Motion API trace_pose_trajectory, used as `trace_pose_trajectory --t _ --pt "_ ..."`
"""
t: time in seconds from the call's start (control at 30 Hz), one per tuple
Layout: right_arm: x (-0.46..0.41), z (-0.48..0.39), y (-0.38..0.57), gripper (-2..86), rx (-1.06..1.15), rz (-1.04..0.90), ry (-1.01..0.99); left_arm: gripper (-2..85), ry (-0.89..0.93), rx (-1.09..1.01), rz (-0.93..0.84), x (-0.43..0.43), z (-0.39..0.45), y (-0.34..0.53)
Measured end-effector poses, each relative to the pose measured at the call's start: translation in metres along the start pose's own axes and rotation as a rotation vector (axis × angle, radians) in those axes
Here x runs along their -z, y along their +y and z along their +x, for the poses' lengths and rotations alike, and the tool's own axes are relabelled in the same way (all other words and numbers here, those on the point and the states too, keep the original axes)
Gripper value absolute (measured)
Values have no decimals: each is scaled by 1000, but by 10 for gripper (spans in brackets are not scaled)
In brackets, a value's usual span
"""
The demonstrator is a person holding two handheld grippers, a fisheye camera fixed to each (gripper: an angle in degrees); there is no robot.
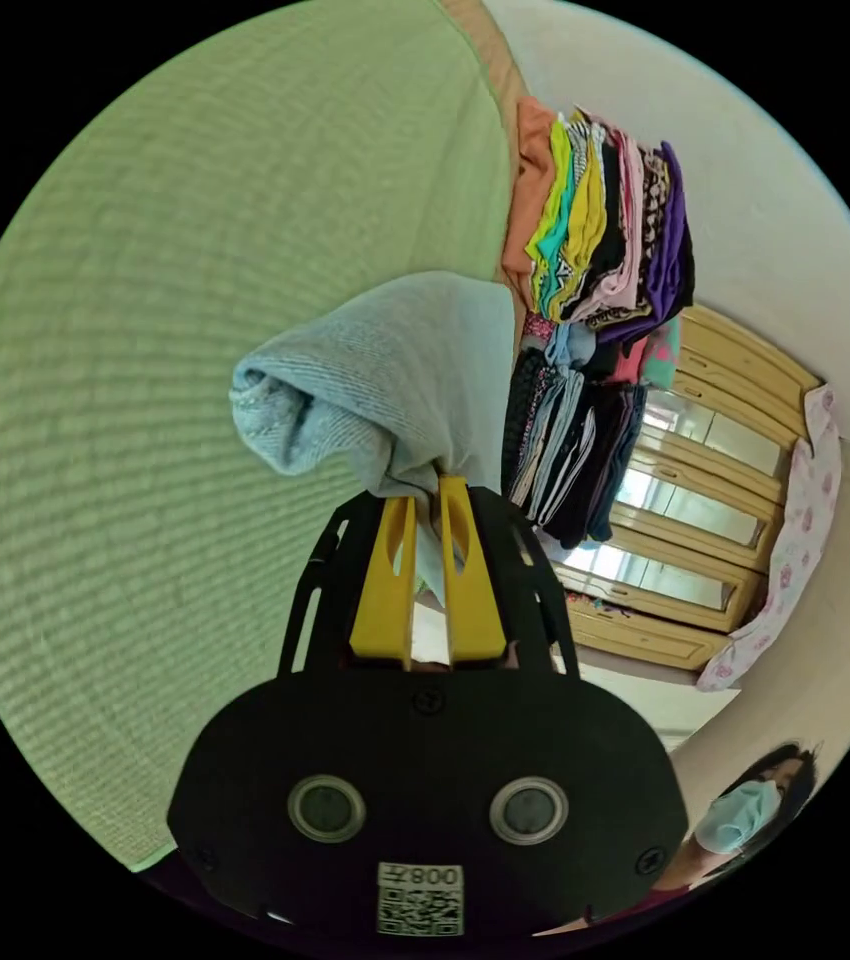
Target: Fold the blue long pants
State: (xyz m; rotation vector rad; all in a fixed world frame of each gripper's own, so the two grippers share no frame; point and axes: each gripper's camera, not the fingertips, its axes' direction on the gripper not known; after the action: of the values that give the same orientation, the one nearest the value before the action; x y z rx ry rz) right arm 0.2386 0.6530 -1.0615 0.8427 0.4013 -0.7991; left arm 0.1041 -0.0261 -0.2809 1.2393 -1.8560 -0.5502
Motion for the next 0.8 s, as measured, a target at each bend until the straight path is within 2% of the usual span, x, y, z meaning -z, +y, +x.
trace_pose_trajectory --t 0.17,0.4,0.6,0.8 --pt "27 35 15 28 -8 118 32 49 -94 -120 -109 -47 112 -105" --pt "32 53 9 27 45 203 70 48 -166 -214 -146 -64 220 -195" --pt "34 67 0 32 44 222 72 52 -237 -301 -175 -51 298 -249" --pt "27 81 19 46 33 226 73 57 -198 -301 -168 -1 333 -271"
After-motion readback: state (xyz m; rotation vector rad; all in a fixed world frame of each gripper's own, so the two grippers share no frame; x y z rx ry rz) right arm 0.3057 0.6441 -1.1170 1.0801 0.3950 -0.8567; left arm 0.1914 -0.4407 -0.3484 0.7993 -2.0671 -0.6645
